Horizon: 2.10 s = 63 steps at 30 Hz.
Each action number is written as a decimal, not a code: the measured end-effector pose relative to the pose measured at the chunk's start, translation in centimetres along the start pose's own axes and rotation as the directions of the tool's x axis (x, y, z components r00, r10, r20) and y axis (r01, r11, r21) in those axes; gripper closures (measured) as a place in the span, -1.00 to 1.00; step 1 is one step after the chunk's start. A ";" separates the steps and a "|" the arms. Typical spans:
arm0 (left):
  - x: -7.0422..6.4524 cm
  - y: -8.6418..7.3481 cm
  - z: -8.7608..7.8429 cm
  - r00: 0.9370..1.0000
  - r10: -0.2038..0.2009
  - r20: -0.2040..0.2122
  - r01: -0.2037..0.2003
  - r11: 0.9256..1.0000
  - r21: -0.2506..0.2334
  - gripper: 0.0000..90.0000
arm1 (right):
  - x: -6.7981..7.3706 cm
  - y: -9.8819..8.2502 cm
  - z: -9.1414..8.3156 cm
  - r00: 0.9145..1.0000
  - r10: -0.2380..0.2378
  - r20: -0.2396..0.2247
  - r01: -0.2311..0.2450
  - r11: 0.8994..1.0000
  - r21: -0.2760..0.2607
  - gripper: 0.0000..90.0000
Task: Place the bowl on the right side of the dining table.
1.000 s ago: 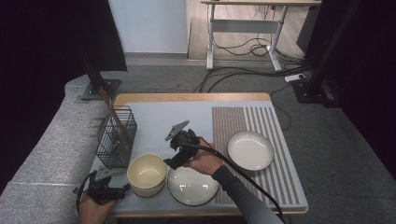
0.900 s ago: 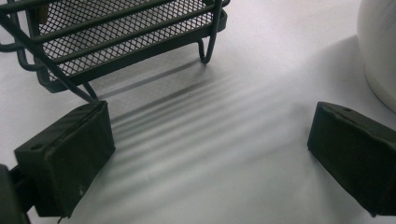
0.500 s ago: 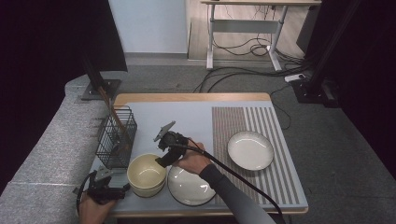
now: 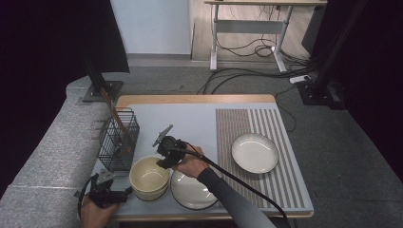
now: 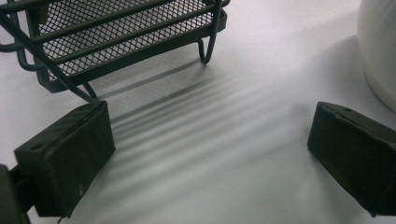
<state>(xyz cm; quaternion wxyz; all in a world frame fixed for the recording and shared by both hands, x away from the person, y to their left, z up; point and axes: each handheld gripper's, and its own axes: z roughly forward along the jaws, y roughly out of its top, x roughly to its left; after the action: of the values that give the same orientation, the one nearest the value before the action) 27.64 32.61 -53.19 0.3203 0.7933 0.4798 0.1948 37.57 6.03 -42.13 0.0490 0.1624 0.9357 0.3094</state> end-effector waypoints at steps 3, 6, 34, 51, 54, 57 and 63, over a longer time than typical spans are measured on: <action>0.0 0.0 0.0 1.000 0.000 0.000 0.000 1.000 0.000 -1.00 | 0.2 0.2 0.2 1.000 -0.010 -0.007 0.010 1.000 0.010 0.48; 0.0 0.0 0.0 1.000 0.000 0.000 0.000 1.000 0.000 -1.00 | 0.4 0.5 0.5 1.000 -0.008 -0.021 0.008 1.000 0.023 0.62; 0.0 0.0 0.0 1.000 0.000 0.000 0.000 1.000 -0.001 -1.00 | 1.5 2.0 -0.3 0.998 0.055 -0.015 -0.055 0.998 0.027 0.87; 0.0 0.0 0.0 1.000 0.000 0.000 0.000 1.000 -0.002 -1.00 | 0.5 2.1 -1.4 0.990 0.123 -0.070 -0.122 0.992 0.012 0.86; 0.0 0.0 0.0 1.000 0.000 0.000 0.000 1.000 -0.001 -1.00 | 0.2 2.1 -1.8 0.989 0.132 -0.071 -0.131 0.991 0.009 0.86; 0.0 0.0 0.0 1.000 0.000 0.000 0.000 1.000 -0.002 -1.00 | 0.0 2.1 -2.2 0.988 0.137 -0.071 -0.136 0.991 0.009 0.86; 0.0 0.0 0.0 1.000 0.000 0.000 0.000 1.000 -0.001 -1.00 | -0.7 2.1 -3.2 0.985 0.158 -0.075 -0.158 0.987 0.004 0.86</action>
<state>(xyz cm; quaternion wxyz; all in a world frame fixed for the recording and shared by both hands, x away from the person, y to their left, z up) 27.64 32.60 -53.20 0.3206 0.7931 0.4796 0.1952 38.19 5.59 -38.37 -0.0108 0.2243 0.9208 0.3190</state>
